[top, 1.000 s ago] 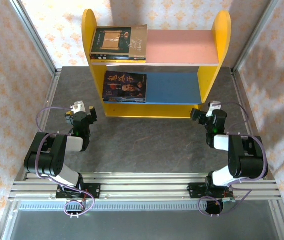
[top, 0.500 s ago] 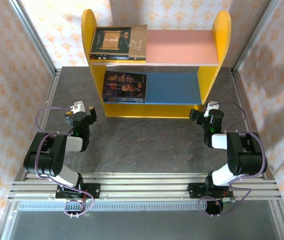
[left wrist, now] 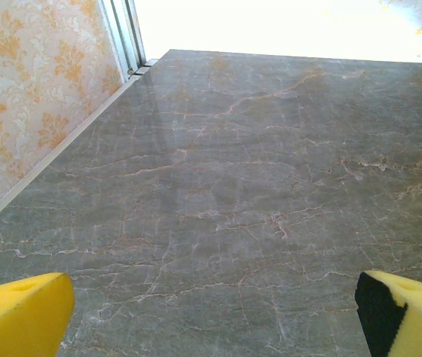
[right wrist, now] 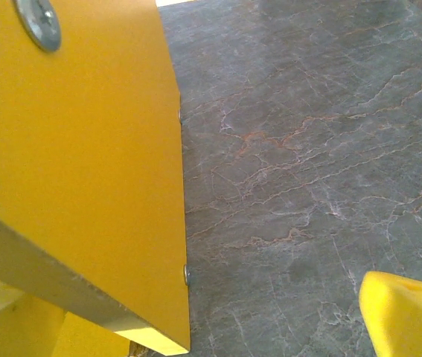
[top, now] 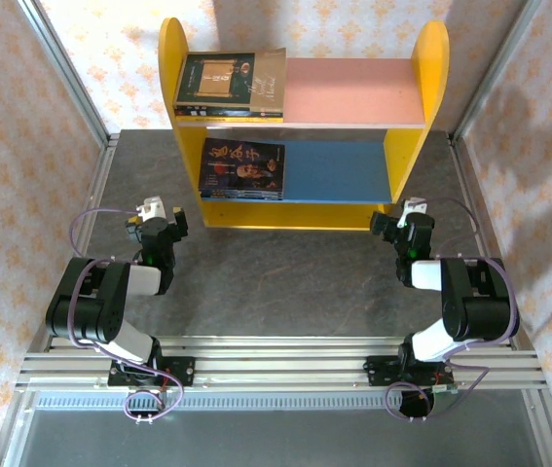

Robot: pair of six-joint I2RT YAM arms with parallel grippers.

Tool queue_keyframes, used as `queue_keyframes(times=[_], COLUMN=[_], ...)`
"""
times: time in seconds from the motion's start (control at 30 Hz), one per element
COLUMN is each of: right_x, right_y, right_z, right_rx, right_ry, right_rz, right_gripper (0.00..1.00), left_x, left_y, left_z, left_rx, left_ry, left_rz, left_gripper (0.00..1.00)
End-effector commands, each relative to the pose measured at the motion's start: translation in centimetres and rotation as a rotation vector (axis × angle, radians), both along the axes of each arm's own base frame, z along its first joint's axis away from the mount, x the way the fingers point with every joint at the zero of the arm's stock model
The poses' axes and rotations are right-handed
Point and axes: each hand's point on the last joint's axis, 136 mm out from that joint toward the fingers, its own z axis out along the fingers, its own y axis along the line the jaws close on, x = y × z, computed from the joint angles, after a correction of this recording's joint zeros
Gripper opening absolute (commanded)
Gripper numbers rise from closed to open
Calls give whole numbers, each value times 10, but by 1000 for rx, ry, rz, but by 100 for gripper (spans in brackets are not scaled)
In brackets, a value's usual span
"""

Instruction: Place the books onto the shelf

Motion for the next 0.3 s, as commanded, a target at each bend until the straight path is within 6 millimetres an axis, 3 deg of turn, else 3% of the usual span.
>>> queue_keyframes(times=[0.0, 0.27], right_x=[3, 3], right_y=[-4, -4], right_z=[6, 6], right_rx=[-5, -6], right_ry=[-22, -22], right_rz=[-27, -27], right_gripper=[99, 99], left_x=[0, 0], left_y=[1, 1], left_z=[2, 2], left_rx=[-7, -7], left_ry=[-20, -20], left_rz=[1, 0], left_gripper=[100, 100])
